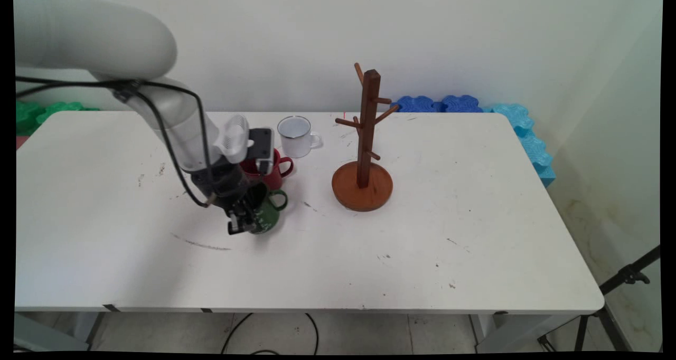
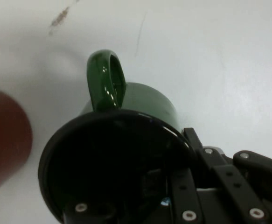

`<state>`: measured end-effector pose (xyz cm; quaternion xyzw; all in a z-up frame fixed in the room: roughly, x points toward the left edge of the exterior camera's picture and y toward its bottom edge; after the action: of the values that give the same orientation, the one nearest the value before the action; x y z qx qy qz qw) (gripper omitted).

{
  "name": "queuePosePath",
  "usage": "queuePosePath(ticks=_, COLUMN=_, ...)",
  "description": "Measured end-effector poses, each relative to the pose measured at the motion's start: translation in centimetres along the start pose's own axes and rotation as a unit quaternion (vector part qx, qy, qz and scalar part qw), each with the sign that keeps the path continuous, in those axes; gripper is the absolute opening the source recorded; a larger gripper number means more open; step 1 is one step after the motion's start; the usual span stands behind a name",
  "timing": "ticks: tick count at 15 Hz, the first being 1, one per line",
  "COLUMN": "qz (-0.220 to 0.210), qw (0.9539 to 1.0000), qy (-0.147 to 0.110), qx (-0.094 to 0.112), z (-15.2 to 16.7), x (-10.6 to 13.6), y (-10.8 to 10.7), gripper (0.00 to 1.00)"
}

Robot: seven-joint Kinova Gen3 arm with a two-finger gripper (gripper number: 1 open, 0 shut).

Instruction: Place the picked object on the table

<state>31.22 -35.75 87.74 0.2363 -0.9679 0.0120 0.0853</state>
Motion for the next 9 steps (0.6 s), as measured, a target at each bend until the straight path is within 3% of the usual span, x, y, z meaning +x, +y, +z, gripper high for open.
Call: queuePosePath(ticks=9, qz=-0.005, qw=1.0, qy=0.003, qx=-0.003, z=3.5, x=1.9, y=-0.4, gripper=0.0)
